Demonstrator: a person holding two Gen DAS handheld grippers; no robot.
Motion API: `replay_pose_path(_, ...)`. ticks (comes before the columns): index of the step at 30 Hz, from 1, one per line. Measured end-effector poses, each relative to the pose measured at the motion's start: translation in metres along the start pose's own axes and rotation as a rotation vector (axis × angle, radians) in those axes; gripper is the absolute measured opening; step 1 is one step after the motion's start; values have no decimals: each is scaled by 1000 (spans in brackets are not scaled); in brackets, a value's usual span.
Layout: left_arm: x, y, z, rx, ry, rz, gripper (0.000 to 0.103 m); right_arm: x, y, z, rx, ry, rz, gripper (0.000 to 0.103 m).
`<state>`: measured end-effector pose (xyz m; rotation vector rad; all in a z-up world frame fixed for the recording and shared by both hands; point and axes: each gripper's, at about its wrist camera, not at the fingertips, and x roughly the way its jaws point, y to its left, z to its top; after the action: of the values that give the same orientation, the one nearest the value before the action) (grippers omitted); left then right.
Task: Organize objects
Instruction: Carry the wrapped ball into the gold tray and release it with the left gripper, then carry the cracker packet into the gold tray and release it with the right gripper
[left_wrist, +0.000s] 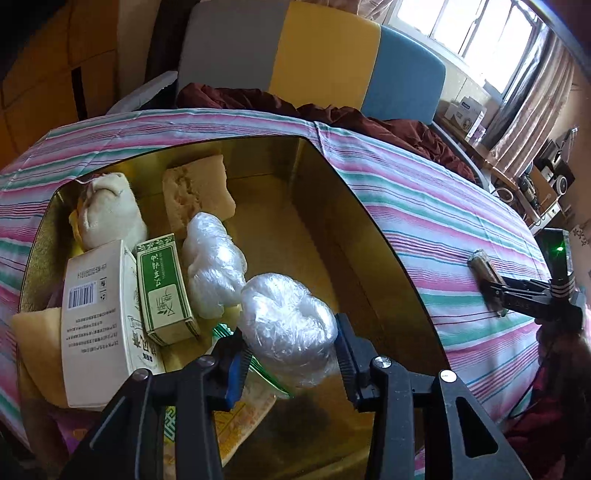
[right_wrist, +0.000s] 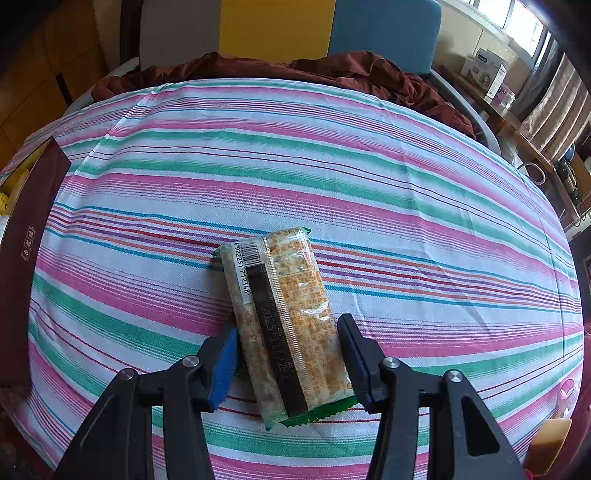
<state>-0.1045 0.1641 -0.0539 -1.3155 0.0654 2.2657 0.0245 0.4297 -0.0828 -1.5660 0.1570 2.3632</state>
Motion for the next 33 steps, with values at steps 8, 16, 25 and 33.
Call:
replay_pose_path(8, -10, 4, -11, -7, -22, 24, 55, -2, 3, -2, -5, -1, -1, 52)
replay_pose_path(16, -50, 13, -32, -37, -100, 53, 55, -2, 2, -2, -1, 2, -2, 51)
replay_pose_path(25, -82, 33, -54, -72, -145, 90, 55, -11, 22, -10, -5, 7, -25, 49)
replay_pose_path(33, -97, 40, -68, -67, -168, 139, 55, -25, 52, -13, -24, 2, 34, 49)
